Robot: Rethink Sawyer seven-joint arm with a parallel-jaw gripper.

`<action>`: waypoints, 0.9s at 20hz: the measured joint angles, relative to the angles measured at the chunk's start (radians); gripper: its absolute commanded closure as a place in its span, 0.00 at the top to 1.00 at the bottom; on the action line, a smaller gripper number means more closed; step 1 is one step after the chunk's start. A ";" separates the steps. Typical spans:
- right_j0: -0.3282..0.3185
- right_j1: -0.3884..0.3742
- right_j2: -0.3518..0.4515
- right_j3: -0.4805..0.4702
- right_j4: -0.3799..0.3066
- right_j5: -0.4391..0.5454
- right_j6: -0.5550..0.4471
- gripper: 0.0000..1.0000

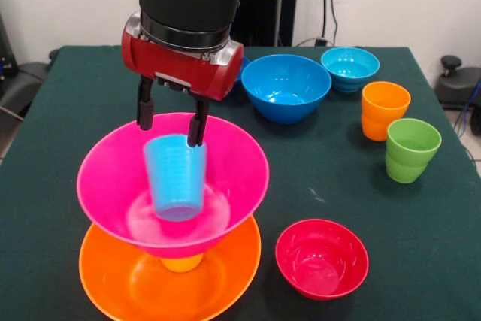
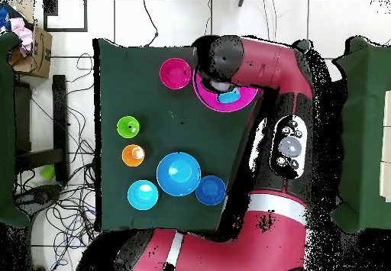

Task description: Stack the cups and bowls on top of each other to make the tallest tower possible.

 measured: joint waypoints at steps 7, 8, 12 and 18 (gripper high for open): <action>0.000 -0.018 -0.002 0.001 0.027 0.000 0.000 1.00; 0.000 -0.022 -0.002 0.002 0.028 0.000 0.000 1.00; 0.000 -0.049 -0.002 0.009 0.029 0.000 0.000 1.00; -0.001 -0.091 -0.002 0.012 0.029 0.000 0.000 1.00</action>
